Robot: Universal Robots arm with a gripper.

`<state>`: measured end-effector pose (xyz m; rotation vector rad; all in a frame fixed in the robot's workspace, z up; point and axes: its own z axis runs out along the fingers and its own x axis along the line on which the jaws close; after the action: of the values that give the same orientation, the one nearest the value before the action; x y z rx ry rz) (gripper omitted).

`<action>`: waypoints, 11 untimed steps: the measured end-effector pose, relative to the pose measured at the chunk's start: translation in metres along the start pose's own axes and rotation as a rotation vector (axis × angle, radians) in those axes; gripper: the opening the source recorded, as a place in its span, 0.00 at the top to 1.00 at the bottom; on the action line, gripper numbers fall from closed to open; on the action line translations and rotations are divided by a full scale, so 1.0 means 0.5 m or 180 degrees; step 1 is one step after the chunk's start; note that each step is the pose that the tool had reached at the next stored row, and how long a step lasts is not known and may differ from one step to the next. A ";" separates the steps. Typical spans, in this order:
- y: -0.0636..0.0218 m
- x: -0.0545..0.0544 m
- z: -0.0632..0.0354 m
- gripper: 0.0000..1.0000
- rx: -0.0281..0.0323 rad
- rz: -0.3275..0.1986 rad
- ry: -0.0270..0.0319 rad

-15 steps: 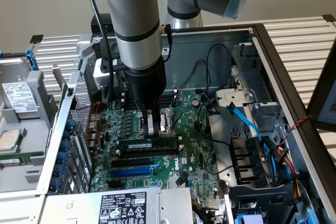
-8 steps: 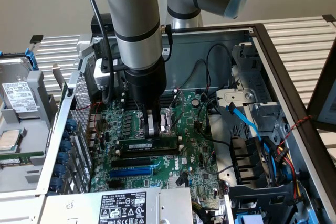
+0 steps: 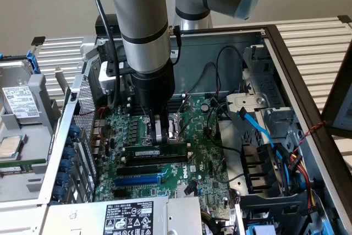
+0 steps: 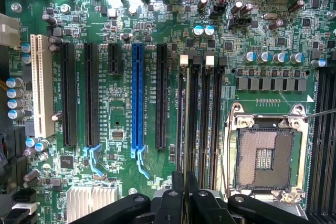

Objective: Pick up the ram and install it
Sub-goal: 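Insert the ram into the slot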

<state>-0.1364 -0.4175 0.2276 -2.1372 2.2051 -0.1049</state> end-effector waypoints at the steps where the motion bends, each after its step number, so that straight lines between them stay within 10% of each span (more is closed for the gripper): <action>1: 0.000 0.000 0.000 0.87 0.0000 0.0003 -0.0002; 11: 0.000 0.000 0.003 0.87 0.0005 0.0011 -0.0005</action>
<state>-0.1364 -0.4176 0.2262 -2.1315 2.2071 -0.1047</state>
